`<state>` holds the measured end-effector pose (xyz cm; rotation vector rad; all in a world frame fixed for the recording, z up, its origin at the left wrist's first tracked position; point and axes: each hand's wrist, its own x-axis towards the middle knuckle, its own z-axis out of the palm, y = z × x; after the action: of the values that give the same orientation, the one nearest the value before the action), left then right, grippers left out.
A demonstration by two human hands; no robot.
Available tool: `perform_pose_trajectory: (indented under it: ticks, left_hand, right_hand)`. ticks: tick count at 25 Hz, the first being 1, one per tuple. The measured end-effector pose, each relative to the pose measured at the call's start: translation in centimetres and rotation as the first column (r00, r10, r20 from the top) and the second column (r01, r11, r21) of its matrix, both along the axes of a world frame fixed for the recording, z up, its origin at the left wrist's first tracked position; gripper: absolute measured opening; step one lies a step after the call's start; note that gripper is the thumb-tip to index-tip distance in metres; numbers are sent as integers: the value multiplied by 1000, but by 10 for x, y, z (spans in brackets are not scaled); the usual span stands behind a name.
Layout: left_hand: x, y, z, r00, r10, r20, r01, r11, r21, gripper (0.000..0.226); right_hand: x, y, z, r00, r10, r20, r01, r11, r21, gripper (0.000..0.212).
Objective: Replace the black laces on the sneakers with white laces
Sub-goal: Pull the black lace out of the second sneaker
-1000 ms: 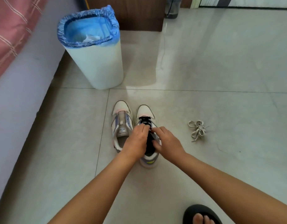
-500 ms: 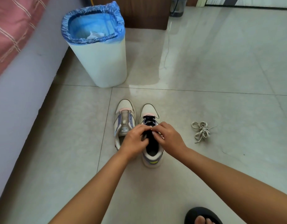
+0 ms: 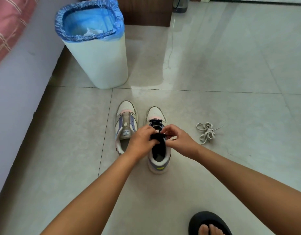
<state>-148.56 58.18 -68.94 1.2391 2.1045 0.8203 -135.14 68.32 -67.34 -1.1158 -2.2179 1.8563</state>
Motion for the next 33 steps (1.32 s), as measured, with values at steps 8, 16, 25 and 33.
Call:
perform_pose_trajectory:
  ticks: [8,16,25,33]
  left_hand:
    - [13,29,13,777,437,453,-325,895,-306,28]
    - [2,32,20,275,618,737,-489,749,-446,25]
    - [32,7,6,866,386,318,-327,918,-223,25]
    - [30,20,13,915,284,287,-224,949,-223,31]
  right_hand:
    - [14,-10,-3,995,-76,61,63,980,188,29]
    - [10,-18,-1,966,-257,14,257,961,-98,11]
    - [10,-15,-10,910,-414,-12,404,896,-185,8]
    - [2,0,-1,807,-577,130,537,623,-568,17]
